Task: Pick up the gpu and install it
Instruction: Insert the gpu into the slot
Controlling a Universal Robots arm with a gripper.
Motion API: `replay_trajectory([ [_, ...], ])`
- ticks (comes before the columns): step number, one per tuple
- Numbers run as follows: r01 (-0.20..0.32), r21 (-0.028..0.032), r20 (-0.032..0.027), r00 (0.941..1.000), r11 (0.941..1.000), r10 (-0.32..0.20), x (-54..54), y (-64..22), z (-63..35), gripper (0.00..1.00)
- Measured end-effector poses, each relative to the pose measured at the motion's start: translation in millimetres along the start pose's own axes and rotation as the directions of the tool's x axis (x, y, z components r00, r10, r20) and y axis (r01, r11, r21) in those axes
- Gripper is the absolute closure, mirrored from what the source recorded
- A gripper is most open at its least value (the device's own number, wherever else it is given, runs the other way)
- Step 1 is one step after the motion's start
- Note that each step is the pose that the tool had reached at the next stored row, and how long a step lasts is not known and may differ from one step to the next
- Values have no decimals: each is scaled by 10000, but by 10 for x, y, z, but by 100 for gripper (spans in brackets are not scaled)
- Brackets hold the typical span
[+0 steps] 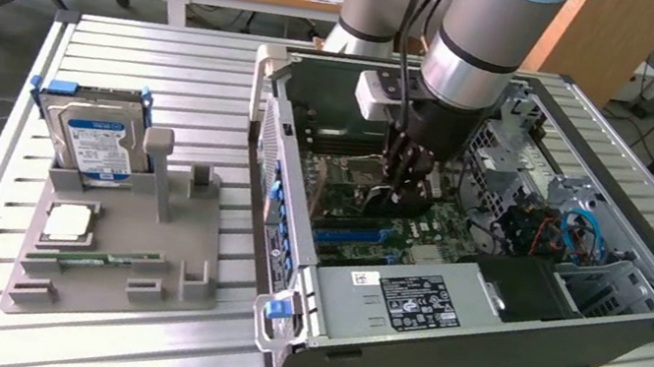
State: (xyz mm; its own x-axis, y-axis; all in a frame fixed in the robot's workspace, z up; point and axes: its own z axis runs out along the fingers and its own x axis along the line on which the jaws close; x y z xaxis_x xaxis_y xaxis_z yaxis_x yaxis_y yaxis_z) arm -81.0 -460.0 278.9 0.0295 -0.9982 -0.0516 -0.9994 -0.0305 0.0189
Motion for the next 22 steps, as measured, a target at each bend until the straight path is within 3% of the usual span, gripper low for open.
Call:
replay_trajectory([
  [15, -1, -1, -2, 10000, 10000, 1, 4, 9, 74, 74],
  [22, -1, -1, 0, 10000, 10000, 1, 3, 60, 79, 74],
])
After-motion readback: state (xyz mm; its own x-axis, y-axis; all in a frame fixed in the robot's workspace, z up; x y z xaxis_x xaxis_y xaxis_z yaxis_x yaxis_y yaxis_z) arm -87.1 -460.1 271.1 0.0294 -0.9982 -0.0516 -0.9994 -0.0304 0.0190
